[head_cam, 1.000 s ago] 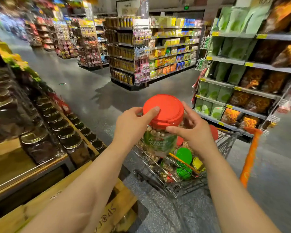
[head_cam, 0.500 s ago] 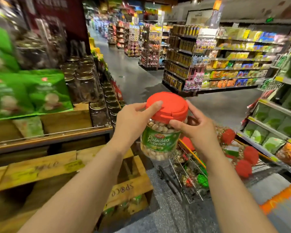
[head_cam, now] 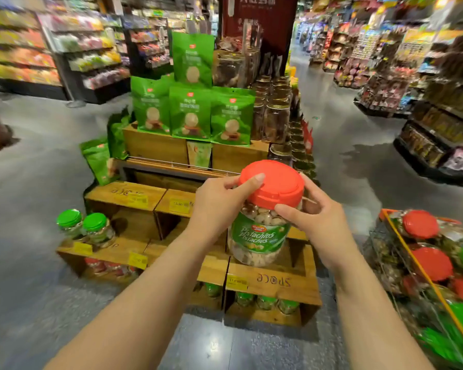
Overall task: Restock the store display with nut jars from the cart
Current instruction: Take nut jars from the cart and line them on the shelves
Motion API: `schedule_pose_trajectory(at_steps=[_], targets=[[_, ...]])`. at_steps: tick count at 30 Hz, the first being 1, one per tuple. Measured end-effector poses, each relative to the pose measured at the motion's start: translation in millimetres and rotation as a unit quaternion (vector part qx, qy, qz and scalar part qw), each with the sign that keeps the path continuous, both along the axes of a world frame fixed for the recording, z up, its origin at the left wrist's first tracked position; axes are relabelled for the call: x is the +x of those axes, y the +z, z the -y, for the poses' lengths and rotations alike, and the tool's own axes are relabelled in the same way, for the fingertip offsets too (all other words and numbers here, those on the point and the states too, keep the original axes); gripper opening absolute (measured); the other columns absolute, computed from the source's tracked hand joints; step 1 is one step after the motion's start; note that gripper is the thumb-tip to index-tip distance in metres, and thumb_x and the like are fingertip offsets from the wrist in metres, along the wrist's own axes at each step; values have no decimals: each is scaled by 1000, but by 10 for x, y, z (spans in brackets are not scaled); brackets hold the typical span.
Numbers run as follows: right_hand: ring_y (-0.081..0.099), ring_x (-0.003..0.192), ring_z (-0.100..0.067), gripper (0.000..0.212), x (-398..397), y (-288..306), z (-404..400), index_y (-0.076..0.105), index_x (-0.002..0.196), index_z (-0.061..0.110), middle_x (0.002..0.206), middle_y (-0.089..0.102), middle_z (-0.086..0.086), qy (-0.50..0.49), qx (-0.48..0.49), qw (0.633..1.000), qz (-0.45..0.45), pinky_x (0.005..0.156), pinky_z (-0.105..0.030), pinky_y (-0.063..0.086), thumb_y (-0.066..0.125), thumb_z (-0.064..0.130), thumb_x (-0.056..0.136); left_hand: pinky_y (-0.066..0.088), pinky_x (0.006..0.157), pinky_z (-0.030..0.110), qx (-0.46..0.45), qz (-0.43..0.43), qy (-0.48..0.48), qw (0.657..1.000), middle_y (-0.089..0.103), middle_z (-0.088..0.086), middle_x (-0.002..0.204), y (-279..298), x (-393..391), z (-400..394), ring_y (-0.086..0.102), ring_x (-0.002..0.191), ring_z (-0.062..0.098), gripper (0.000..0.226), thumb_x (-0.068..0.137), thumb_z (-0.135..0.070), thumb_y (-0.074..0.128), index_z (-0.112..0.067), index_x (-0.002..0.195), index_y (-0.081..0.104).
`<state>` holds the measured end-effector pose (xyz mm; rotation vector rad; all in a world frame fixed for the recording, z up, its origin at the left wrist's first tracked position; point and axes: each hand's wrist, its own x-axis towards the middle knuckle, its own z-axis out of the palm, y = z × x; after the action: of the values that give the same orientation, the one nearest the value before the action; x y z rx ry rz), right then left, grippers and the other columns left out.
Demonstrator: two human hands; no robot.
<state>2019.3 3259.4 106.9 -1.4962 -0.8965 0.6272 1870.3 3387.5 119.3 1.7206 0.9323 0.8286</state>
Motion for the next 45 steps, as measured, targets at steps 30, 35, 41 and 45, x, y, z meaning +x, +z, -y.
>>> schedule_pose_trajectory(at_steps=[30,35,41,45], targets=[[68,91,1,57,-3538,-351,-3345,49,141,44,106,67,20,88,-31,992,-83,71,-23,52,65,48,86,48,67,28,-77,23,65,995,78,-15,87,-478,-3769,-3039,68,81,-1,10,79,-53,81,-46,86,79],[61,100,-3,41,-3365,-607,-3997,53,138,42,113,61,16,65,-52,992,-92,77,-32,56,58,47,97,47,58,14,-108,21,43,993,77,-18,86,-710,-3613,-3647,66,76,-11,21,82,-47,80,-40,102,78],[61,101,-8,37,-3030,-1061,-4990,54,130,41,115,59,13,70,-90,984,-134,87,-50,59,66,35,96,60,83,44,-166,-5,55,985,77,-20,99,-1130,-3277,-4610,70,96,4,24,80,-45,82,-50,103,75],[59,111,-13,41,-2863,-1405,-5568,52,130,42,126,57,8,80,-114,976,-168,91,-53,59,69,31,94,60,75,33,-209,-1,59,976,76,-13,113,-1457,-3105,-5125,69,110,12,47,83,-39,81,-40,129,70]])
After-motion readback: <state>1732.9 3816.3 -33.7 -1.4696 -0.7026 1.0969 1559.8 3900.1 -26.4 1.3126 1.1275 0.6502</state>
